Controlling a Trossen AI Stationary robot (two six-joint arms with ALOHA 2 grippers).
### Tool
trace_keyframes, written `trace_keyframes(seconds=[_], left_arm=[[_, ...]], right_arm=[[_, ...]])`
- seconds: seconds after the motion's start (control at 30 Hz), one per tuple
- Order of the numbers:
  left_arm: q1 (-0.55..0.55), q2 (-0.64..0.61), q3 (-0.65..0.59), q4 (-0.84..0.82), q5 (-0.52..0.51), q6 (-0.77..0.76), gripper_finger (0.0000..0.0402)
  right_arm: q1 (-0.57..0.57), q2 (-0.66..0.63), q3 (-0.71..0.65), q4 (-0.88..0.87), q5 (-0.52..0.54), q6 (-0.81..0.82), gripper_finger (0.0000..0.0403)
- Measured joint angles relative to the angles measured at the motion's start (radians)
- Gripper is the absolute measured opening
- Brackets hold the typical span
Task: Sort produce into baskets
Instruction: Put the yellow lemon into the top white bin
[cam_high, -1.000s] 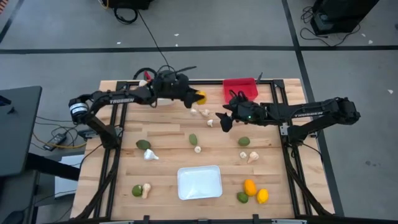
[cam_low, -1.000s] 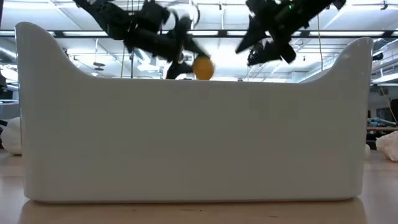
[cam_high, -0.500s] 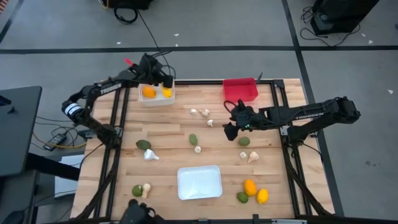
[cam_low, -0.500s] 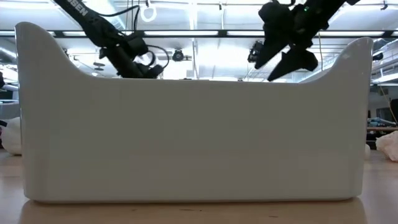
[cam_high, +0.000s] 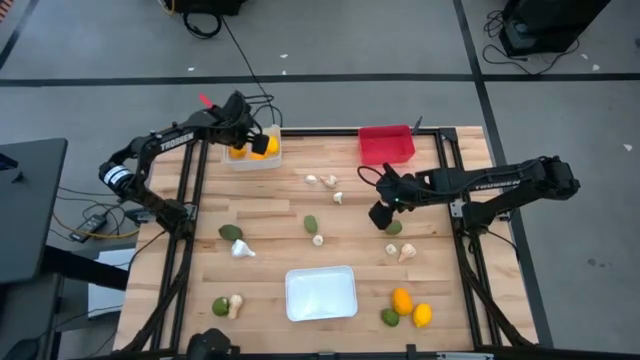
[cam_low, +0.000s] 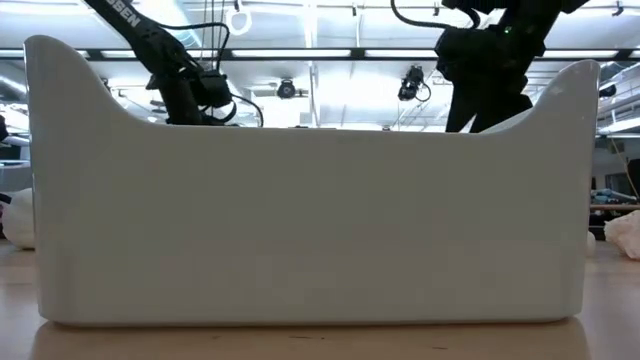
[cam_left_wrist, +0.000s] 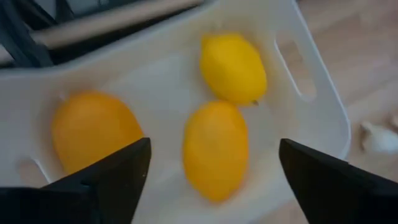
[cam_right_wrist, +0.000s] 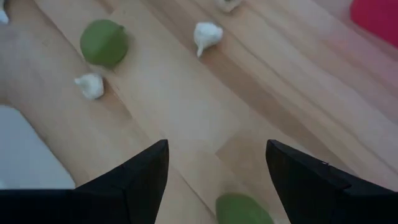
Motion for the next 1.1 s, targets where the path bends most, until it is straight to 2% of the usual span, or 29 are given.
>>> trace_keyframes(seconds=[0.1, 0.23, 0.33, 0.47, 0.6, 0.7, 0.87, 1.03, 1.1], left_arm=[[-0.011, -0.028, 0.0, -0.047, 0.025, -0.006, 0.039], [-0.042, -0.12, 0.0, -0.026, 0.021, -0.044, 0.0395], [-0.101, -0.202, 0.0, 0.063, 0.031, -0.131, 0.0392], [-0.237, -0.262, 0.001, 0.19, 0.022, -0.23, 0.0385], [-0.375, -0.259, 0.002, 0.257, -0.047, -0.283, 0.0373], [-0.478, -0.234, 0.001, 0.3, -0.091, -0.316, 0.0363], [-0.638, -0.206, 0.001, 0.405, -0.184, -0.385, 0.0349], [-0.794, -0.193, 0.001, 0.462, -0.39, -0.391, 0.0333], [-0.84, -0.188, 0.001, 0.475, -0.437, -0.387, 0.0329]], right_arm=[[-0.005, 0.0, 0.0, -0.006, -0.046, -0.025, 0.0271], [-0.004, 0.0, 0.0, -0.043, -0.106, -0.063, 0.0267], [-0.004, 0.0, 0.0, -0.054, -0.13, -0.08, 0.0267], [-0.004, 0.0, 0.0, -0.039, -0.128, -0.119, 0.0267], [-0.005, 0.0, 0.0, 0.027, -0.141, -0.257, 0.0267], [-0.004, 0.0, 0.0, 0.094, -0.202, -0.36, 0.0267], [0.001, 0.0, 0.0, 0.118, -0.328, -0.343, 0.0264], [0.024, 0.001, 0.0, 0.095, -0.294, -0.339, 0.0262], [0.028, 0.007, -0.001, 0.111, -0.282, -0.339, 0.0262]])
